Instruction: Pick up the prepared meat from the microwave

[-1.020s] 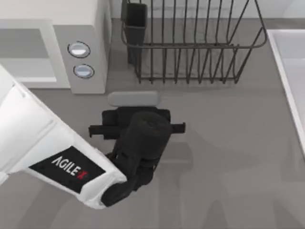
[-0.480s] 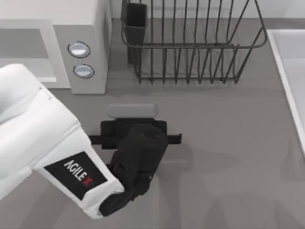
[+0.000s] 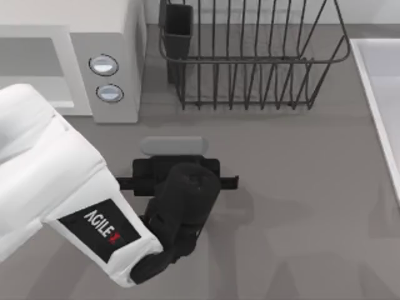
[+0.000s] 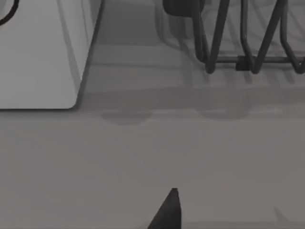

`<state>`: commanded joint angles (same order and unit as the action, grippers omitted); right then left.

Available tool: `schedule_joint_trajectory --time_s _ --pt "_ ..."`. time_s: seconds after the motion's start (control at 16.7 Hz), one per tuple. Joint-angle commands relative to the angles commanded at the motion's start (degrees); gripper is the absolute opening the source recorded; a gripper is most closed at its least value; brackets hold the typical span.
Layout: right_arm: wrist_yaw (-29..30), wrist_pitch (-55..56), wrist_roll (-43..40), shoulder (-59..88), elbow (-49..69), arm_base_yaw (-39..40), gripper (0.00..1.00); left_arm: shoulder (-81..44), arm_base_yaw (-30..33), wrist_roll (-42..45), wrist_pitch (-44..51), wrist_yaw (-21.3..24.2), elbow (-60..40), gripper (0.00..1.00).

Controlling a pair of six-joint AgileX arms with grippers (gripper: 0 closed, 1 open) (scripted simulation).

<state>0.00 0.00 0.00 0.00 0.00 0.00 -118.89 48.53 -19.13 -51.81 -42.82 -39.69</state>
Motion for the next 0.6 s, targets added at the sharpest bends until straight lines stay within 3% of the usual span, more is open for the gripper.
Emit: schedule_joint_trajectory --time_s 0.24,0.6 --pt "0.0 0.0 0.0 0.0 0.0 0.0 1.0 0.0 0.0 0.0 0.0 0.0 0.0 0.98" --pt "0.0 0.0 0.0 0.0 0.0 0.0 1.0 0.0 0.0 0.0 0.0 0.0 0.0 1.0"
